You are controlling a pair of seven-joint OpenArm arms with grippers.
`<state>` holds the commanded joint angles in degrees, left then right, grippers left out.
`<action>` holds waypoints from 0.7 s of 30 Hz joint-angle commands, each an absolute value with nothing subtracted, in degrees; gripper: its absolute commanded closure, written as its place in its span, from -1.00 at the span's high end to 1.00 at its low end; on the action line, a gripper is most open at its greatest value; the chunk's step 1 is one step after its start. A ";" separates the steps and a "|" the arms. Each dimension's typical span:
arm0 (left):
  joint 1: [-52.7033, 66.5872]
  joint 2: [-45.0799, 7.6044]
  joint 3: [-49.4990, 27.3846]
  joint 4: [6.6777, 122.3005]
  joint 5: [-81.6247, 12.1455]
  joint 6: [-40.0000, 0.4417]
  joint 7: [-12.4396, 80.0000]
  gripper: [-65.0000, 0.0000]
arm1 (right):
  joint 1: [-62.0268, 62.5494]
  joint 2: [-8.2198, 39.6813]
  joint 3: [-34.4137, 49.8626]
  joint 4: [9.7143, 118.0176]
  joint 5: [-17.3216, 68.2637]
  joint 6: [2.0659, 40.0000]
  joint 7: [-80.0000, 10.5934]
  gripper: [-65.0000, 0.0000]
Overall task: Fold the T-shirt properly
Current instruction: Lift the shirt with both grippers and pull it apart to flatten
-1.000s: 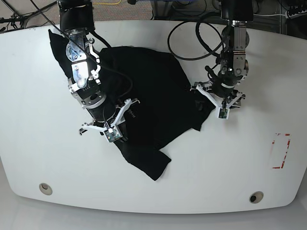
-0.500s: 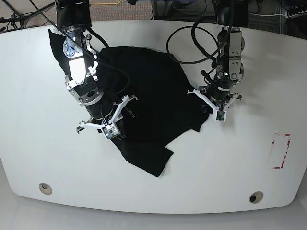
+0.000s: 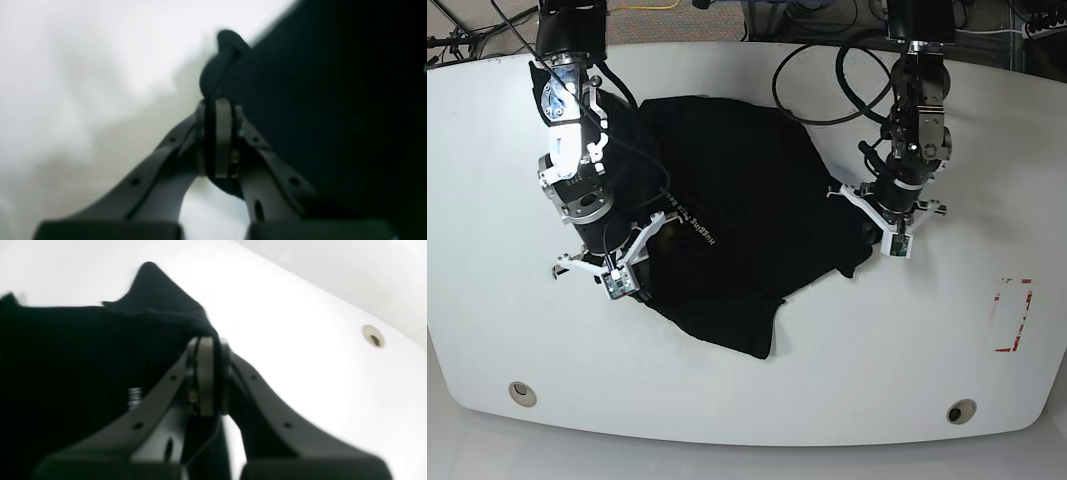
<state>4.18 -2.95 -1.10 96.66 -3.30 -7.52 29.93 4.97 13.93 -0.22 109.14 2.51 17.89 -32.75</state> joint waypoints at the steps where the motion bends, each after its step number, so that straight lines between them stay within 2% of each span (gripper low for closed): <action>1: 5.05 -3.03 -1.19 97.63 -3.30 -7.52 29.85 -1.00 | 5.49 13.93 -0.22 108.53 2.51 17.80 -32.75 -1.00; 8: 6.29 -5.58 -4.18 103.87 -3.30 -7.52 29.85 -1.00 | 8.66 13.41 -0.31 106.33 2.51 17.63 -32.75 -1.00; 21: 1.63 -5.76 -8.48 109.67 -3.03 -7.52 30.20 -1.00 | 19.47 13.93 0.22 98.51 1.98 17.98 -32.66 -1.00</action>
